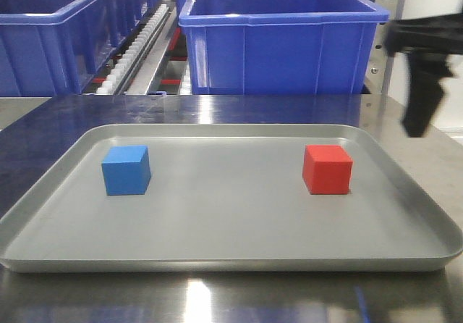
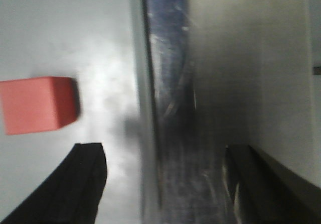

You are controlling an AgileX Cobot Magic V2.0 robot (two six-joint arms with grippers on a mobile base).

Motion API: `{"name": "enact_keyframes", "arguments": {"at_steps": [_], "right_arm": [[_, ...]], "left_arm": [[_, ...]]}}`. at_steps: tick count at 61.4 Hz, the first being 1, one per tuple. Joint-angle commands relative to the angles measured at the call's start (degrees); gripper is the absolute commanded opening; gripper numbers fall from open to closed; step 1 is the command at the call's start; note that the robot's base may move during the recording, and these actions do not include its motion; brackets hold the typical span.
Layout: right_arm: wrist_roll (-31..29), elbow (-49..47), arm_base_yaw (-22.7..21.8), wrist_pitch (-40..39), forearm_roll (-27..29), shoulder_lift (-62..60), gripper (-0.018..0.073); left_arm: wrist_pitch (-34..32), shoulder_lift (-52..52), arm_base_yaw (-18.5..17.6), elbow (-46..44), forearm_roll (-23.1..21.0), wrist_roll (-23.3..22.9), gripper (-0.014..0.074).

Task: Sort and place red and blue blocks on shelf
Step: 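Lower the open right gripper over the red cube and close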

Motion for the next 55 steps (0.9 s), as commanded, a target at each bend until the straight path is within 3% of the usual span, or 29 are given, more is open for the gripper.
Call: {"name": "enact_keyframes", "arguments": {"at_steps": [1, 20, 43, 55], "right_arm": [[0.69, -5.87, 1.95, 1.66, -0.95, 1.36, 0.0592], [0.69, -16.40, 7.88, 3.46, -0.90, 10.76, 0.0592], [0.69, -16.04, 8.90, 2.80, -0.15, 14.60, 0.0592], [0.69, -13.80, 8.90, -1.56, 1.85, 15.02, 0.0592]], "left_arm": [[-4.44, -0.43, -0.03, 1.33, -0.29, -0.40, 0.0122], [-4.44, -0.43, -0.03, 1.33, -0.29, -0.40, 0.0122], [-4.44, -0.43, -0.03, 1.33, -0.29, -0.40, 0.0122], [-4.44, -0.43, -0.03, 1.33, -0.29, -0.40, 0.0122]]}}
